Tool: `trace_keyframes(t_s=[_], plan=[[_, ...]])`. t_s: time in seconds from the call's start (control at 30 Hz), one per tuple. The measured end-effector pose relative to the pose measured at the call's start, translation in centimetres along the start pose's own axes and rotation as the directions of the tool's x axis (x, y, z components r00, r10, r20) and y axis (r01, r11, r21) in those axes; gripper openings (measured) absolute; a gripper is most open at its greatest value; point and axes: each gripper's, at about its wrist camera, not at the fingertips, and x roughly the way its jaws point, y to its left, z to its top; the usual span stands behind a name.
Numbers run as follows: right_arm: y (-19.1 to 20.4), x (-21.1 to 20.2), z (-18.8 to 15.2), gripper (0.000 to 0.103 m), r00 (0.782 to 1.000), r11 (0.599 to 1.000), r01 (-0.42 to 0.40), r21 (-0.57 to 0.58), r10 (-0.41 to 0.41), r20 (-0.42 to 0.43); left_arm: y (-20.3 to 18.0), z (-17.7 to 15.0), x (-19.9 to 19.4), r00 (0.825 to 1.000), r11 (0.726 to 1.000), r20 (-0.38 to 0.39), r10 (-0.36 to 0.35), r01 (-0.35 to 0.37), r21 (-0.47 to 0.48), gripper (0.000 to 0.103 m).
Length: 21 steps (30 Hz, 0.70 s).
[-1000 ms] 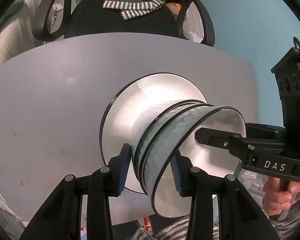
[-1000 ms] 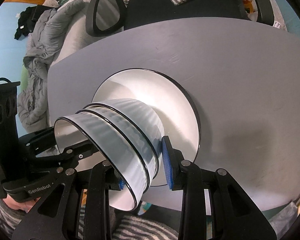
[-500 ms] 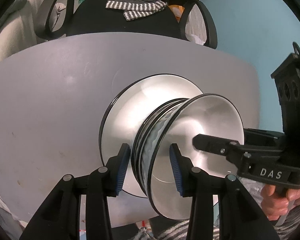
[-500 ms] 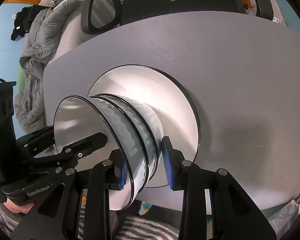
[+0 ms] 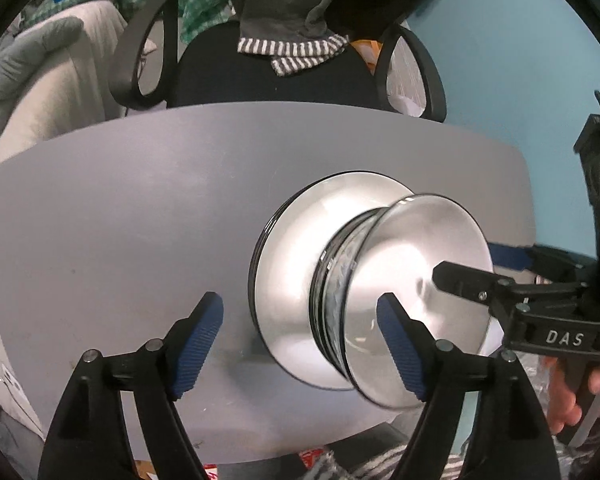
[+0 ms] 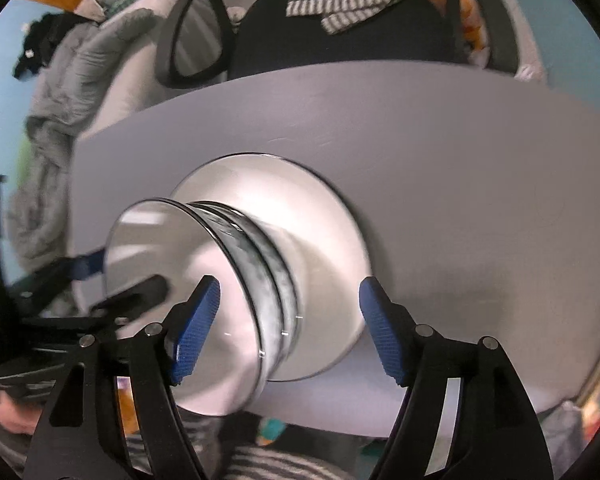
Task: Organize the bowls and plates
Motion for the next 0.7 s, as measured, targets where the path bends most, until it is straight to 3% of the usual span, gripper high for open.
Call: trace_keyframes(t_s=[0.1, 0.27, 0.43, 0.7], plan=[[0.8, -1.5, -0.5, 0.071, 0.997, 0.996, 0.072, -0.047, -0.070, 0.042, -0.5, -0.6, -1.5, 1.000, 1.000, 0.020, 0.016, -0.017, 0.017, 0.081], [1.3, -5.1, -1.6, 0.071, 0.984, 0.993, 0.109, -0.041, -0.102, 0.145, -1.9, -1.5, -4.8, 0.993, 0.996, 0.102, 0.066, -0.072, 0.058, 0.081], [1.8, -9.1, -3.3, 0.072, 0.961, 0.989, 0.145, -0.021, -0.136, 0.242, -2.8, -2.5, -8.9, 0.972, 0.993, 0.217, 0.085, -0.100, 0.061, 0.081], [3.6, -13.2, -4.8, 0.071, 0.921, 0.982, 0.189, -0.026, -0.168, 0.352, -3.6, -3.9, -13.3, 0.961, 1.000, 0.278, -0.001, -0.005, 0.020, 0.086]])
